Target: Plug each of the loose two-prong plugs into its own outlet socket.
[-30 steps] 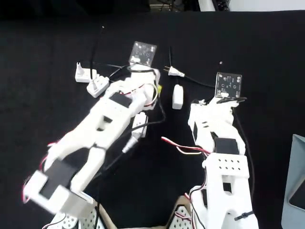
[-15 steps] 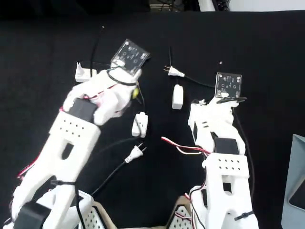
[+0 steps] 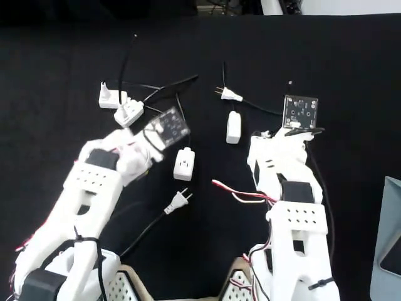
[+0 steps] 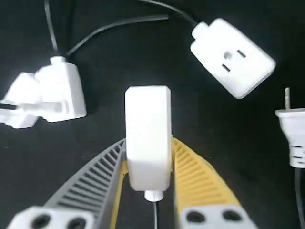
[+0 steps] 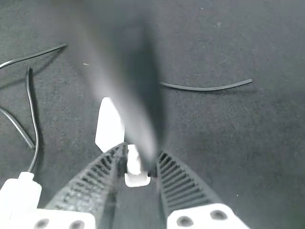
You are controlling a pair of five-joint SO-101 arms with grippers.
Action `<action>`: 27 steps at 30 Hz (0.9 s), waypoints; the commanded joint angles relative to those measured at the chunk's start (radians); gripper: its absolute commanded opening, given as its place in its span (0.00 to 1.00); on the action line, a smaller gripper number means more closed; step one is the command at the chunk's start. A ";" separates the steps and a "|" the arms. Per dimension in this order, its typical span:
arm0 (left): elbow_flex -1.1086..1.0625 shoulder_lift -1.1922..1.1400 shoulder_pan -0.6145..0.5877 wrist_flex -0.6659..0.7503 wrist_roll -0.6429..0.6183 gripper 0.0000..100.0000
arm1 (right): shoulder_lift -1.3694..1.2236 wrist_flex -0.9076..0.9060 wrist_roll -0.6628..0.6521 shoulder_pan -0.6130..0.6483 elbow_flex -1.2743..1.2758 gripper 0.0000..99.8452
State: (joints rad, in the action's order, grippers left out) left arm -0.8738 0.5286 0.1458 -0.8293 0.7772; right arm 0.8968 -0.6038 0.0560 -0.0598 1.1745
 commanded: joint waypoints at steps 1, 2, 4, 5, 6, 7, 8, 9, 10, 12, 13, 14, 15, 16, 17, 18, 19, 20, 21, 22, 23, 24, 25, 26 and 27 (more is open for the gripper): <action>-0.162 0.032 -0.056 0.269 -0.014 0.17 | 0.010 0.021 0.008 0.032 0.010 0.01; -0.188 0.032 -0.059 0.310 -0.031 0.20 | 0.010 0.021 0.008 0.040 0.012 0.01; -0.211 0.032 -0.079 0.345 -0.041 0.23 | 0.010 0.021 0.008 0.040 0.013 0.01; -0.208 0.032 -0.085 0.342 -0.041 0.24 | 0.010 0.021 0.008 0.040 0.013 0.01; -0.208 0.032 -0.093 0.344 -0.037 0.25 | 0.010 0.021 0.008 0.040 0.013 0.01; -0.208 0.034 -0.096 0.344 -0.037 0.25 | 0.010 0.021 0.008 0.040 0.013 0.01; -0.206 0.040 -0.102 0.344 -0.037 0.25 | 0.010 0.021 0.008 0.040 0.013 0.01; -0.206 0.057 -0.111 0.344 -0.037 0.25 | 0.010 0.021 0.008 0.040 0.013 0.01; -0.209 0.078 -0.119 0.344 -0.037 0.25 | 0.010 0.021 0.008 0.041 0.013 0.01; -0.213 0.132 -0.134 0.342 -0.037 0.25 | 0.010 0.021 0.008 0.041 0.013 0.01; -0.213 0.163 -0.143 0.342 -0.040 0.25 | 0.010 0.021 0.008 0.041 0.013 0.01; -0.213 0.192 -0.157 0.342 -0.041 0.25 | 0.010 0.021 0.008 0.041 0.013 0.01; -0.211 0.218 -0.168 0.342 -0.043 0.25 | 0.010 0.021 0.008 0.041 0.013 0.01; -0.208 0.235 -0.179 0.344 -0.043 0.25 | 0.010 0.021 0.008 0.041 0.013 0.01; -0.208 0.253 -0.189 0.348 -0.048 0.24 | 0.010 0.021 0.008 0.041 0.013 0.01; -0.208 0.261 -0.200 0.350 -0.064 0.24 | 0.010 0.021 0.008 0.041 0.013 0.01; -0.203 0.262 -0.213 0.351 -0.084 0.24 | 0.010 0.021 0.008 0.041 0.013 0.01; -0.202 0.261 -0.223 0.353 -0.097 0.24 | 0.010 0.021 0.008 0.041 0.013 0.01; -0.197 0.253 -0.231 0.353 -0.101 0.24 | 0.010 0.021 0.008 0.041 0.013 0.01; -0.197 0.238 -0.232 0.356 -0.103 0.24 | 0.010 0.021 0.008 0.041 0.013 0.01; -0.197 0.218 -0.234 0.368 -0.103 0.24 | 0.010 0.021 0.008 0.041 0.013 0.01; -0.197 0.190 -0.234 0.382 -0.103 0.24 | 0.010 0.021 0.008 0.041 0.013 0.01; -0.197 0.155 -0.231 0.399 -0.103 0.24 | 0.010 0.021 0.008 0.041 0.013 0.01; -0.191 0.115 -0.229 0.417 -0.103 0.24 | 0.010 0.021 0.008 0.041 0.013 0.01; -0.176 0.072 -0.229 0.431 -0.103 0.24 | 0.010 0.021 0.008 0.041 0.013 0.01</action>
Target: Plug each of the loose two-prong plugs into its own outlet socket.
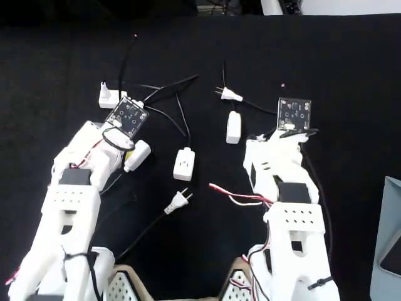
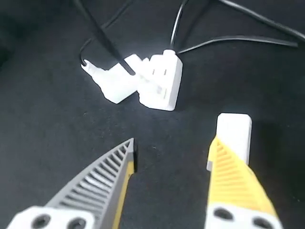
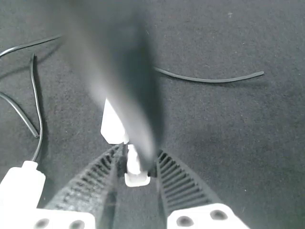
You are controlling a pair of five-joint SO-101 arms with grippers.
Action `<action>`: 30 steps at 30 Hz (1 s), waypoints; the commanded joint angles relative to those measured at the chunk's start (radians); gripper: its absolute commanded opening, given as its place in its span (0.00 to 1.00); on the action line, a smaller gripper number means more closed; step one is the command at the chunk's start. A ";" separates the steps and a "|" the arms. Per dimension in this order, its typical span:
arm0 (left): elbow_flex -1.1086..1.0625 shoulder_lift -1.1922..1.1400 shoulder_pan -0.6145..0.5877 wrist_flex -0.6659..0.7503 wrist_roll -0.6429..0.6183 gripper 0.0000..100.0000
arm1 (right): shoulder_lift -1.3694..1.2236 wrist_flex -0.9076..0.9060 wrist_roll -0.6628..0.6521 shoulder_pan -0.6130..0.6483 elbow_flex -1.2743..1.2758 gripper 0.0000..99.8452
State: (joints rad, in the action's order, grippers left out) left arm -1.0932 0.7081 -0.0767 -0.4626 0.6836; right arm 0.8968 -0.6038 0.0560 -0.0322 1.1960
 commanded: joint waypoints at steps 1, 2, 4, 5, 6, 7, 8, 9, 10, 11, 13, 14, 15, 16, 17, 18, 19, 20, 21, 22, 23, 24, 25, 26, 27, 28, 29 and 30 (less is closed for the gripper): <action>0.065 -0.152 -0.007 0.072 -0.011 0.24 | 0.010 0.021 0.008 0.014 -0.008 0.01; 0.093 -0.199 -0.008 0.072 -0.012 0.24 | 0.010 0.021 0.008 0.014 -0.008 0.01; 0.153 -0.287 -0.013 0.069 -0.014 0.24 | 0.010 0.021 0.008 0.014 -0.007 0.01; 0.176 -0.322 -0.013 0.069 -0.015 0.24 | 0.010 0.021 0.008 0.014 -0.007 0.01; 0.197 -0.356 -0.015 0.069 -0.023 0.24 | 0.010 0.021 0.008 0.014 -0.007 0.01; 0.213 -0.376 -0.013 0.069 -0.038 0.24 | 0.010 0.021 0.008 0.014 -0.007 0.01; 0.219 -0.384 -0.008 0.068 -0.048 0.24 | 0.010 0.021 0.008 0.014 -0.007 0.01; 0.216 -0.384 -0.004 0.068 -0.051 0.25 | 0.010 0.021 0.008 0.014 -0.007 0.01; 0.205 -0.382 0.008 0.066 -0.049 0.25 | 0.010 0.021 0.008 0.014 -0.007 0.01; 0.186 -0.376 0.028 0.060 -0.049 0.25 | 0.010 0.021 0.008 0.014 -0.007 0.01; 0.148 -0.347 0.067 0.028 -0.048 0.25 | 0.010 0.021 0.008 0.014 -0.007 0.01; 0.124 -0.324 0.088 0.014 -0.048 0.25 | 0.010 0.021 0.008 0.014 -0.007 0.01; 0.094 -0.298 0.107 0.006 -0.048 0.25 | 0.010 0.021 0.008 0.014 -0.007 0.01; 0.065 -0.267 0.124 0.005 -0.048 0.25 | 0.010 0.021 0.008 0.014 -0.007 0.01; 0.033 -0.235 0.139 0.006 -0.048 0.25 | 0.010 0.021 0.008 0.014 -0.007 0.01; 0.002 -0.198 0.151 0.006 -0.048 0.25 | 0.010 0.021 0.008 0.014 -0.007 0.01; -0.030 -0.163 0.165 0.006 -0.048 0.25 | 0.010 0.021 0.008 0.014 -0.007 0.01; -0.061 -0.126 0.177 0.006 -0.048 0.25 | 0.010 0.021 0.008 0.014 -0.007 0.01; -0.090 -0.092 0.189 0.006 -0.048 0.25 | 0.010 0.021 0.008 0.014 -0.007 0.01; -0.119 -0.060 0.200 0.006 -0.048 0.25 | 0.010 0.021 0.008 0.014 -0.007 0.01; -0.142 -0.026 0.206 0.006 -0.048 0.25 | 0.010 0.021 0.006 0.014 -0.007 0.01; -0.157 0.006 0.206 0.006 -0.048 0.25 | 0.010 0.021 0.006 0.014 -0.007 0.01; -0.165 0.035 0.202 0.006 -0.048 0.25 | 0.010 0.021 0.006 0.014 -0.007 0.01; -0.166 0.061 0.196 0.005 -0.048 0.25 | 0.010 0.021 0.006 0.014 -0.007 0.01; -0.168 0.087 0.177 0.003 -0.049 0.25 | 0.010 0.021 0.006 0.014 -0.007 0.01; -0.165 0.112 0.163 0.003 -0.054 0.25 | 0.010 0.021 0.006 0.014 -0.007 0.01; -0.165 0.133 0.147 0.003 -0.054 0.25 | 0.010 0.021 0.006 0.014 -0.007 0.01; -0.165 0.153 0.131 0.002 -0.055 0.25 | 0.010 0.020 0.006 0.015 -0.007 0.01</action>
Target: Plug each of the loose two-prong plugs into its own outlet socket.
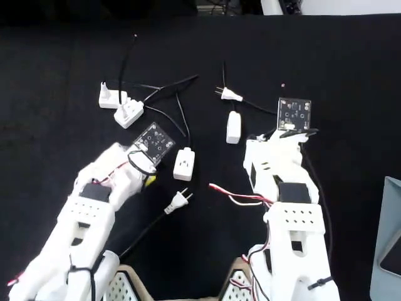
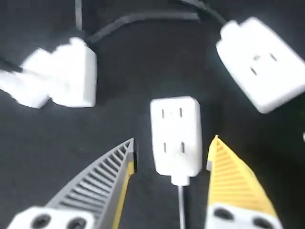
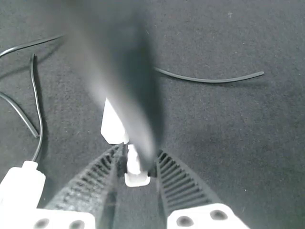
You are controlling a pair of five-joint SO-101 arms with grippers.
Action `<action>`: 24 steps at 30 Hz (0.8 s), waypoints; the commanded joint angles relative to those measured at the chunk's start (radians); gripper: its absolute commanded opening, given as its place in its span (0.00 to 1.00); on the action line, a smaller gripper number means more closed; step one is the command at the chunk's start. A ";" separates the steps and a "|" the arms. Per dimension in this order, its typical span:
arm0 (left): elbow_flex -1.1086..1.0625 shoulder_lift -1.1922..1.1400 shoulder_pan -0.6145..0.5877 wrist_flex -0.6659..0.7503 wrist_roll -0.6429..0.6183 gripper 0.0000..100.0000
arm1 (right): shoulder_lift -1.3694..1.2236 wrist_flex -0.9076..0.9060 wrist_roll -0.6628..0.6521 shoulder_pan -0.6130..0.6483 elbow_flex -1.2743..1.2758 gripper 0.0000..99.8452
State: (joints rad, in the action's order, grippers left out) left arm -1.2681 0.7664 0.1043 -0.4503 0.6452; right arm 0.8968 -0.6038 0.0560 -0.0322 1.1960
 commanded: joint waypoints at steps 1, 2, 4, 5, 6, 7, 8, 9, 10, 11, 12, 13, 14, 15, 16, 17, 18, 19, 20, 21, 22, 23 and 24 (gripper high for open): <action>0.012 0.114 -0.067 -0.031 -0.017 0.25 | 0.010 0.020 0.006 0.015 -0.008 0.01; 0.013 0.132 -0.079 -0.063 -0.017 0.25 | 0.010 0.018 0.006 0.015 -0.010 0.01; 0.018 0.166 -0.096 -0.143 -0.018 0.25 | 0.010 0.015 0.005 0.018 -0.012 0.01; 0.010 0.181 -0.099 -0.173 -0.018 0.25 | 0.010 0.015 0.005 0.029 -0.013 0.01; 0.002 0.193 -0.105 -0.201 -0.018 0.25 | 0.010 0.014 0.005 0.041 -0.013 0.01; -0.005 0.204 -0.116 -0.221 -0.018 0.25 | 0.010 0.014 0.005 0.060 -0.013 0.01; -0.013 0.216 -0.128 -0.236 -0.018 0.25 | 0.010 0.014 0.003 0.083 -0.016 0.01; -0.019 0.226 -0.143 -0.249 -0.020 0.25 | 0.010 0.012 0.003 0.107 -0.018 0.01; -0.025 0.235 -0.166 -0.261 -0.032 0.25 | 0.010 0.012 0.002 0.133 -0.024 0.01; -0.031 0.244 -0.191 -0.270 -0.058 0.25 | 0.010 0.003 0.002 0.161 -0.035 0.01; -0.033 0.253 -0.216 -0.279 -0.092 0.25 | 0.010 -0.017 -0.009 0.192 -0.048 0.01; -0.035 0.261 -0.245 -0.296 -0.129 0.25 | 0.010 -0.040 -0.026 0.227 -0.065 0.01; -0.036 0.269 -0.274 -0.313 -0.161 0.25 | 0.010 -0.063 -0.043 0.262 -0.085 0.01; -0.038 0.278 -0.302 -0.330 -0.187 0.25 | 0.008 -0.083 -0.054 0.301 -0.105 0.01; -0.038 0.285 -0.326 -0.348 -0.213 0.25 | 0.008 -0.100 -0.058 0.336 -0.125 0.01; -0.038 0.293 -0.351 -0.367 -0.238 0.25 | 0.008 -0.115 -0.066 0.371 -0.148 0.01; -0.038 0.302 -0.374 -0.379 -0.258 0.25 | 0.008 -0.130 -0.074 0.407 -0.170 0.01; -0.038 0.311 -0.397 -0.387 -0.278 0.25 | 0.005 -0.146 -0.087 0.442 -0.191 0.01; -0.039 0.321 -0.415 -0.391 -0.296 0.25 | -0.004 -0.163 -0.101 0.474 -0.213 0.01; -0.041 0.328 -0.432 -0.391 -0.315 0.25 | -0.019 -0.176 -0.112 0.505 -0.237 0.01; -0.050 0.336 -0.447 -0.388 -0.331 0.25 | -0.041 -0.184 -0.121 0.531 -0.259 0.01; -0.061 0.344 -0.456 -0.385 -0.345 0.25 | -0.068 -0.184 -0.127 0.551 -0.280 0.01; -0.071 0.353 -0.460 -0.385 -0.358 0.25 | -0.101 -0.183 -0.132 0.568 -0.303 0.01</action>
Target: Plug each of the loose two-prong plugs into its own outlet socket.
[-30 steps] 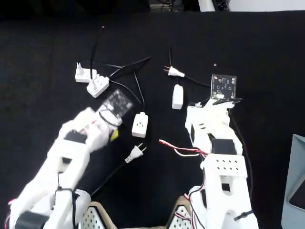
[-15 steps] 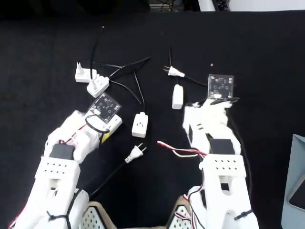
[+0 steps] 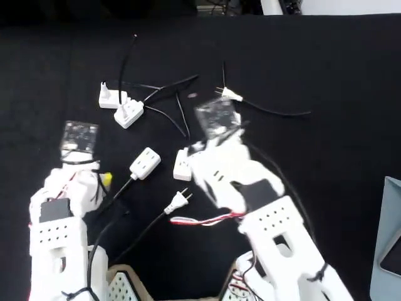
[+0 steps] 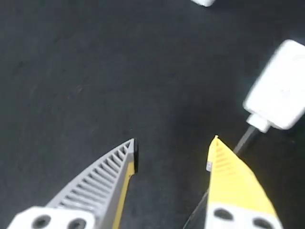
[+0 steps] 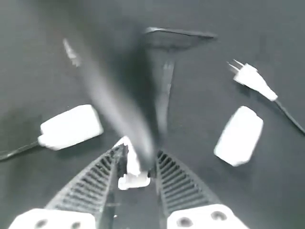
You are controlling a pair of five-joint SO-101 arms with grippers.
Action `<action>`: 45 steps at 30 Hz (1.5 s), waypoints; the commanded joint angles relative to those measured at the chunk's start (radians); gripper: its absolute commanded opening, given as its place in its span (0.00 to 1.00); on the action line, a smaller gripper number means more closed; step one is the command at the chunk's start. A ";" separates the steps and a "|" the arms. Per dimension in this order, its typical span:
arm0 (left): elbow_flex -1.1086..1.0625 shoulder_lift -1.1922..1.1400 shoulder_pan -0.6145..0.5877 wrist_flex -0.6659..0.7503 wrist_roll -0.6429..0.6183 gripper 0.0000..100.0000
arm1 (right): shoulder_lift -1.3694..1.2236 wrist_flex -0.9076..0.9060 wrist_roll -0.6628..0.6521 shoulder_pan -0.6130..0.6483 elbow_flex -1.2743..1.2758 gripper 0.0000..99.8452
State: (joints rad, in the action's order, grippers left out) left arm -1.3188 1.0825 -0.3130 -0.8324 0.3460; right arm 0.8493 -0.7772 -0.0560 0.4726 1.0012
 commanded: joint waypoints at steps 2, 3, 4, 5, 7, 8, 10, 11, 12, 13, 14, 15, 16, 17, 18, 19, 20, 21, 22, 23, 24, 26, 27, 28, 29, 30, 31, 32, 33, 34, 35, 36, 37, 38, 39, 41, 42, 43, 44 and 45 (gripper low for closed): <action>-0.051 0.054 -0.042 -0.002 -0.078 0.25 | -0.128 -0.008 -0.020 0.092 -0.157 0.01; -0.062 0.064 -0.044 -0.002 -0.081 0.25 | -0.170 -0.008 -0.020 0.109 -0.182 0.01; -0.068 0.078 -0.048 -0.002 -0.084 0.25 | -0.211 -0.008 -0.021 0.126 -0.206 0.01; -0.074 0.092 -0.050 -0.002 -0.084 0.25 | -0.252 -0.008 -0.023 0.143 -0.231 0.01; -0.093 0.120 -0.050 -0.008 -0.084 0.25 | -0.332 0.023 -0.068 0.175 -0.268 0.01; -0.104 0.133 -0.050 -0.003 -0.084 0.25 | -0.369 0.044 -0.104 0.184 -0.280 0.01; -0.117 0.163 -0.050 -0.006 -0.084 0.25 | -0.440 0.106 -0.183 0.198 -0.288 0.01; -0.124 0.176 -0.050 -0.009 -0.084 0.25 | -0.473 0.135 -0.213 0.204 -0.289 0.01; -0.131 0.190 -0.051 -0.009 -0.084 0.25 | -0.504 0.163 -0.233 0.210 -0.289 0.01; -0.139 0.204 -0.051 -0.009 -0.084 0.25 | -0.533 0.187 -0.244 0.215 -0.289 0.01; -0.145 0.218 -0.051 -0.009 -0.084 0.25 | -0.556 0.209 -0.247 0.216 -0.291 0.01; -0.151 0.230 -0.051 -0.009 -0.084 0.25 | -0.576 0.232 -0.245 0.218 -0.291 0.01; -0.157 0.242 -0.051 -0.009 -0.084 0.25 | -0.595 0.253 -0.245 0.218 -0.292 0.01; -0.162 0.253 -0.051 -0.009 -0.084 0.25 | -0.611 0.264 -0.245 0.218 -0.300 0.01; -0.165 0.262 -0.051 -0.009 -0.084 0.25 | -0.628 0.269 -0.245 0.218 -0.312 0.01; -0.170 0.272 -0.051 -0.009 -0.084 0.25 | -0.641 0.272 -0.245 0.218 -0.323 0.01; -0.173 0.279 -0.051 -0.009 -0.084 0.25 | -0.653 0.273 -0.245 0.218 -0.337 0.01; -0.174 0.284 -0.051 -0.011 -0.084 0.25 | -0.665 0.273 -0.245 0.216 -0.351 0.01; -0.176 0.287 -0.051 -0.011 -0.084 0.25 | -0.677 0.273 -0.245 0.216 -0.366 0.01; -0.179 0.292 -0.051 -0.011 -0.084 0.25 | -0.691 0.273 -0.245 0.216 -0.383 0.01; -0.179 0.292 -0.051 -0.011 -0.084 0.25 | -0.707 0.275 -0.245 0.215 -0.398 0.01; -0.179 0.292 -0.051 -0.011 -0.084 0.25 | -0.746 0.275 -0.245 0.213 -0.430 0.01; -0.179 0.292 -0.051 -0.011 -0.084 0.25 | -0.769 0.275 -0.245 0.213 -0.446 0.01; -0.179 0.292 -0.051 -0.011 -0.084 0.25 | -0.796 0.275 -0.245 0.213 -0.460 0.01; -0.179 0.292 -0.051 -0.011 -0.084 0.25 | -0.819 0.275 -0.245 0.213 -0.473 0.01; -0.179 0.292 -0.051 -0.011 -0.084 0.25 | -0.839 0.275 -0.245 0.212 -0.486 0.01; -0.179 0.292 -0.051 -0.011 -0.084 0.25 | -0.854 0.275 -0.245 0.212 -0.496 0.01; -0.179 0.292 -0.051 -0.011 -0.084 0.25 | -0.869 0.275 -0.245 0.210 -0.504 0.01; -0.179 0.292 -0.051 -0.011 -0.084 0.25 | -0.878 0.275 -0.245 0.201 -0.507 0.01; -0.179 0.292 -0.051 -0.011 -0.084 0.25 | -0.886 0.275 -0.245 0.195 -0.510 0.01; -0.179 0.292 -0.051 -0.011 -0.084 0.25 | -0.889 0.275 -0.245 0.187 -0.512 0.01; -0.179 0.292 -0.051 -0.011 -0.084 0.25 | -0.889 0.275 -0.245 0.178 -0.510 0.01; -0.179 0.292 -0.051 -0.011 -0.084 0.25 | -0.889 0.275 -0.244 0.169 -0.509 0.01; -0.179 0.292 -0.051 -0.011 -0.083 0.25 | -0.889 0.270 -0.244 0.164 -0.507 0.01; -0.179 0.292 -0.051 -0.011 -0.083 0.25 | -0.889 0.267 -0.244 0.164 -0.504 0.01; -0.179 0.292 -0.051 -0.011 -0.083 0.25 | -0.889 0.273 -0.235 0.169 -0.479 0.01; -0.179 0.292 -0.051 -0.011 -0.083 0.25 | -0.889 0.273 -0.215 0.172 -0.472 0.01; -0.179 0.292 -0.050 -0.011 -0.083 0.25 | -0.889 0.273 -0.187 0.178 -0.466 0.01; -0.179 0.292 -0.050 -0.011 -0.083 0.25 | -0.889 0.273 -0.155 0.186 -0.461 0.01; -0.179 0.292 -0.050 -0.011 -0.083 0.25 | -0.889 0.269 -0.121 0.189 -0.460 0.01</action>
State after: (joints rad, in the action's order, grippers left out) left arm -1.5075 1.3633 -0.3529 -0.8324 0.2677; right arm -0.0437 -0.5194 -0.2509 0.6567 0.5455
